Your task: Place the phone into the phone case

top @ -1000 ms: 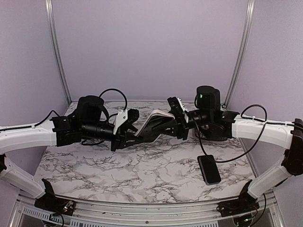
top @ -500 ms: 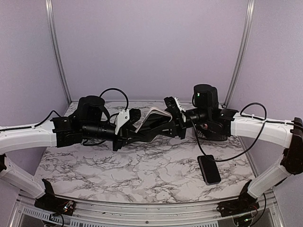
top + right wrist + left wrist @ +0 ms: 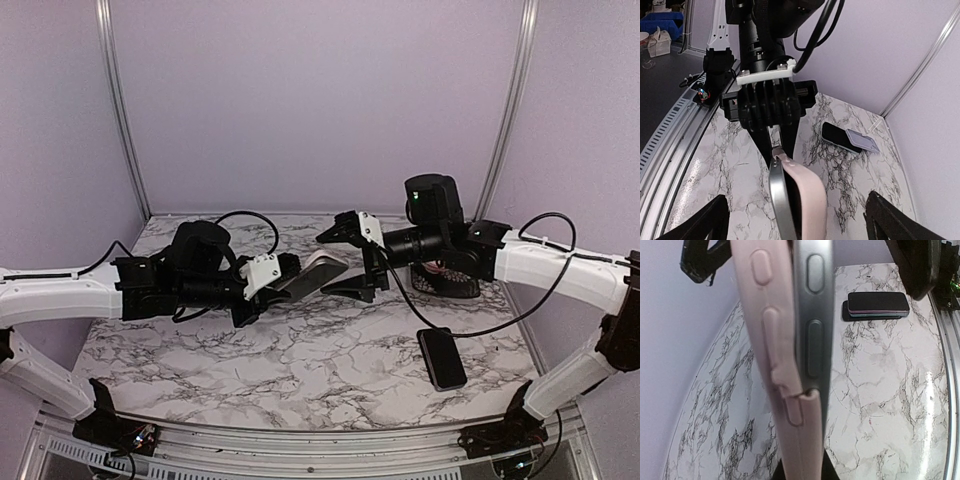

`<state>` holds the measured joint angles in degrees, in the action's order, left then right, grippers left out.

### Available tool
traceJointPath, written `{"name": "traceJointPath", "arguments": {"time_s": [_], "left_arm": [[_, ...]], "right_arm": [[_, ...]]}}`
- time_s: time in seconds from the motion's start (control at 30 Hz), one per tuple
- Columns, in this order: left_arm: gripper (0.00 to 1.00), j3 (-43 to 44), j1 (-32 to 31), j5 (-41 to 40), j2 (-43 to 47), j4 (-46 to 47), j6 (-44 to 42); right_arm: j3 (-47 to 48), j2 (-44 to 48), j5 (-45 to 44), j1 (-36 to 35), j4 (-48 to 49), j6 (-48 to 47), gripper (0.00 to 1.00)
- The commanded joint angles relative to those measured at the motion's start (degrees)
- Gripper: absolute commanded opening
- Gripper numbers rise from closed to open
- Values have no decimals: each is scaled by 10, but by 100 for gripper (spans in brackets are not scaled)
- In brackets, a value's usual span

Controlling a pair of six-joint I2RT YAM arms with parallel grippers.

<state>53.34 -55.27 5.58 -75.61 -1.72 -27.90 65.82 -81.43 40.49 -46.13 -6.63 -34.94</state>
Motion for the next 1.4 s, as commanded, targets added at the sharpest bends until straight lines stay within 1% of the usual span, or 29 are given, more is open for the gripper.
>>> {"name": "traceJointPath", "arguments": {"time_s": [0.0, 0.03, 0.13, 0.23, 0.27, 0.3, 0.37, 0.43, 0.5, 0.53, 0.57, 0.6, 0.67, 0.73, 0.77, 0.8, 0.83, 0.87, 0.9, 1.0, 1.03, 1.07, 1.1, 1.13, 1.17, 1.27, 1.33, 1.37], "left_arm": [[0, 10, -11, -45, 2, 18, -25], [0, 10, -12, -47, 2, 18, -26], [0, 11, -14, -50, -1, 18, -28], [0, 13, -15, -45, -2, 18, -24], [0, 13, -15, -42, 0, 18, -24], [0, 13, -15, -38, 2, 18, -24], [0, 11, -15, -36, 5, 18, -23], [0, 11, -15, -33, 6, 18, -22], [0, 10, -15, -32, 4, 18, -22], [0, 10, -15, -31, 3, 18, -23], [0, 10, -15, -31, 2, 18, -23], [0, 10, -15, -30, 2, 18, -22], [0, 10, -15, -21, 4, 18, -20], [0, 11, -15, 5, 7, 18, -16], [12, 13, -15, 19, 8, 18, -12], [28, 15, -15, 39, 8, 18, -7], [36, 18, -15, 59, 6, 18, -1], [41, 23, -15, 75, 3, 18, 6], [44, 29, -15, 87, -3, 18, 14], [45, 55, -16, 91, -23, 18, 39], [43, 64, -17, 91, -27, 18, 42], [35, 69, -18, 91, -31, 18, 43], [23, 72, -18, 90, -33, 18, 43], [7, 74, -20, 89, -34, 18, 42], [0, 75, -22, 87, -34, 18, 41], [0, 66, -28, 71, -31, 18, 31], [0, 60, -32, 41, -29, 18, 22], [0, 58, -34, 25, -30, 18, 18]], "right_arm": [[52, -13, -34, -16, -58, -61, 87], [59, -18, -32, -18, -66, -66, 82], [75, -31, -12, -19, -78, -68, 57], [84, -37, 0, -21, -94, -77, 38], [87, -40, -2, -21, -102, -82, 36], [89, -42, -7, -21, -110, -85, 36], [86, -42, -23, -21, -115, -88, 42], [82, -40, -34, -21, -113, -90, 44], [86, -42, -29, -21, -115, -89, 34], [89, -43, -23, -21, -119, -89, 25], [93, -45, -20, -21, -121, -89, 5], [94, -46, -20, -21, -122, -89, 0], [92, -44, -23, -21, -122, -93, 0], [88, -41, -28, -21, -120, -97, 0], [87, -39, -27, -21, -122, -101, 0], [88, -38, -24, -21, -122, -102, 0], [89, -37, -18, -21, -120, -101, 0], [89, -35, -11, -21, -116, -99, 0], [91, -35, -5, -21, -111, -97, 0], [97, -36, 4, -22, -106, -94, 0], [99, -37, 5, -23, -106, -96, 0], [99, -37, 4, -23, -106, -97, 0], [100, -37, 3, -23, -106, -99, 0], [99, -37, 3, -23, -108, -100, 0], [99, -38, 2, -23, -109, -102, 0], [97, -37, 0, -23, -110, -100, 0], [96, -37, 2, -23, -112, -96, 0], [96, -37, 1, -23, -115, -94, 6]]}}
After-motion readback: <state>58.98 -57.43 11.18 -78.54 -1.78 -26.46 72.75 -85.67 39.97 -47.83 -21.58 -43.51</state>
